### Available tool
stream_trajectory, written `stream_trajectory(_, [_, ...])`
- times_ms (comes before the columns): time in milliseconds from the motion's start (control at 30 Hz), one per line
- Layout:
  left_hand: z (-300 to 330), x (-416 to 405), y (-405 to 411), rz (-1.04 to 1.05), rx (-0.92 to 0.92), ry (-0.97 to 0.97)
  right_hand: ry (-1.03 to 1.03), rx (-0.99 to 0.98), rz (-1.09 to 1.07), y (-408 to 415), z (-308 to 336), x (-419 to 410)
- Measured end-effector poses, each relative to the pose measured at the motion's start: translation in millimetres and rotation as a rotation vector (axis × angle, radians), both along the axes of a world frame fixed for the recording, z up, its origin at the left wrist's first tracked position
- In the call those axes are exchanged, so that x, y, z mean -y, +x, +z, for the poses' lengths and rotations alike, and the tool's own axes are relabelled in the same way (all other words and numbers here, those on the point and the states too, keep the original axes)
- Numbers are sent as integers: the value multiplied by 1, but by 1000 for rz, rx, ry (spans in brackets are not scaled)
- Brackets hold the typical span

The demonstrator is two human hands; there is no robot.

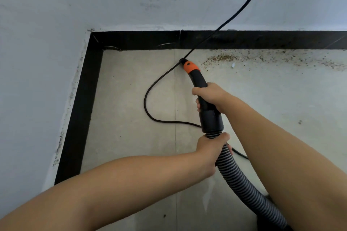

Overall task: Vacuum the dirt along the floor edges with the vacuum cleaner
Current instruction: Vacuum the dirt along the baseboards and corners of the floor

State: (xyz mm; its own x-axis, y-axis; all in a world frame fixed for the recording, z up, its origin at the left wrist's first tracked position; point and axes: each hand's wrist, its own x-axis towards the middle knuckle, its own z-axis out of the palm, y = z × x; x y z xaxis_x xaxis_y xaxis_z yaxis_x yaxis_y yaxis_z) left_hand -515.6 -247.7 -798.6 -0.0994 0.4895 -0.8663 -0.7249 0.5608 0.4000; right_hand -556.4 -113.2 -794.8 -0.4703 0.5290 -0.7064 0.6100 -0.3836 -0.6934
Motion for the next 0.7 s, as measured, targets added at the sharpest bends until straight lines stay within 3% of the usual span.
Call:
stream_trajectory(200, [8, 5, 41, -80, 31, -33, -18, 23, -94, 56, 6, 1])
stream_trajectory(467, [17, -4, 38, -156, 26, 9, 43, 53, -218, 68, 7, -10])
stream_trajectory(700, [21, -15, 38, -74, -5, -14, 4, 16, -115, 55, 12, -17])
